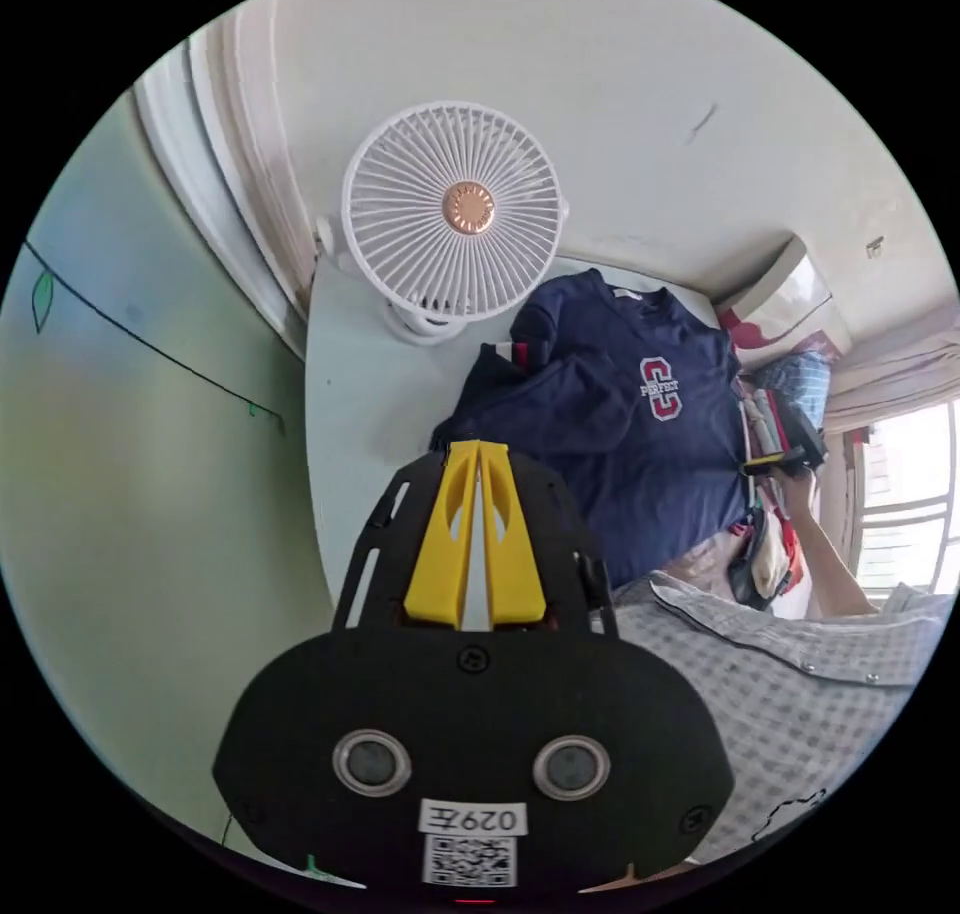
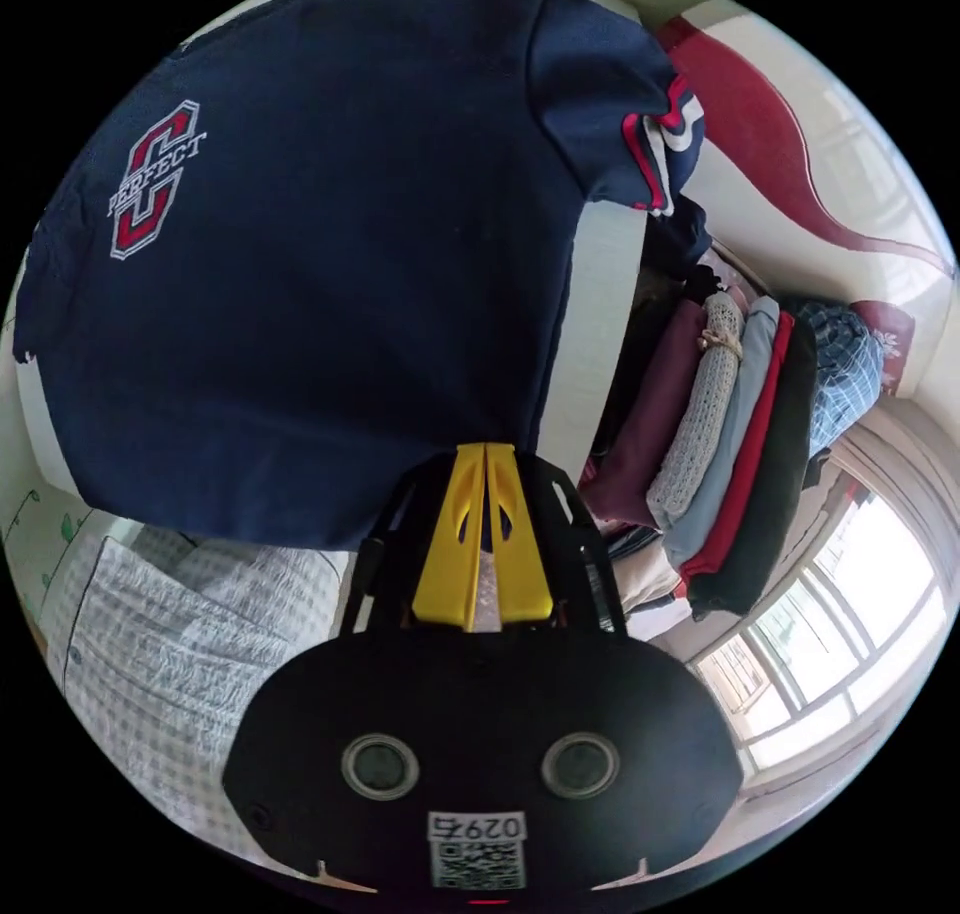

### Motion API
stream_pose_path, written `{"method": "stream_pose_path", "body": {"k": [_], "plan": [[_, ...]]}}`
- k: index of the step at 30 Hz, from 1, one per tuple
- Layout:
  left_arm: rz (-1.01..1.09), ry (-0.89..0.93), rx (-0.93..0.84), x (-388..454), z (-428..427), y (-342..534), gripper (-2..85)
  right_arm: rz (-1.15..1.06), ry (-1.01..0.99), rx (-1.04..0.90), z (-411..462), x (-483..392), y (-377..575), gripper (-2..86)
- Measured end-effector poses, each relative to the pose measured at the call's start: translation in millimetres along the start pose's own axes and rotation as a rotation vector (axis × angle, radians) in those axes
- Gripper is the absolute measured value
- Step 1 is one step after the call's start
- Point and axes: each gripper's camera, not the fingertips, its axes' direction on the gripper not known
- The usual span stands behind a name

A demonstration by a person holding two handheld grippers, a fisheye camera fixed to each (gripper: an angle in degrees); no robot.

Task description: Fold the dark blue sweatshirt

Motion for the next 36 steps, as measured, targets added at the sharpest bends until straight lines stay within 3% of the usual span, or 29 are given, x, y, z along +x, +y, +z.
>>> {"method": "stream_pose_path", "body": {"k": [4,9,11,16,18,21,23,28,32,36], "plan": [[0.019,0.062,-0.063,-15,22,40,-1.0,-0.161,-0.183,0.327,-67,-64,4,0.0],[0.101,0.355,-0.249,-13,73,66,-1.0,-0.432,-0.222,0.339,-92,-167,-51,6.8],[0.067,0.323,-0.287,-20,76,76,-1.0,-0.445,-0.213,0.333,-94,-194,-71,11.6],[-0.063,0.429,-0.237,-80,55,117,-1.0,-0.533,-0.178,0.193,-70,-253,-109,11.6],[-0.095,0.435,-0.244,-100,49,132,-1.0,-0.528,-0.103,0.246,-69,-262,-105,7.9],[-0.151,0.412,-0.215,-128,28,155,-1.0,-0.568,-0.157,0.378,-84,-267,-84,2.3],[-0.184,0.412,-0.185,-138,14,169,-1.0,-0.607,-0.212,0.480,-100,-268,-67,1.4],[-0.287,0.329,-0.038,-146,-39,204,-1.0,-0.967,-0.613,0.637,-148,-313,-16,0.5],[-0.413,0.268,0.118,-147,-77,236,-1.0,-1.230,-0.700,0.529,-146,-394,5,0.5],[-0.487,0.176,0.242,-136,-113,267,-1.0,-1.435,-0.628,0.303,-120,-462,20,0.9]]}}
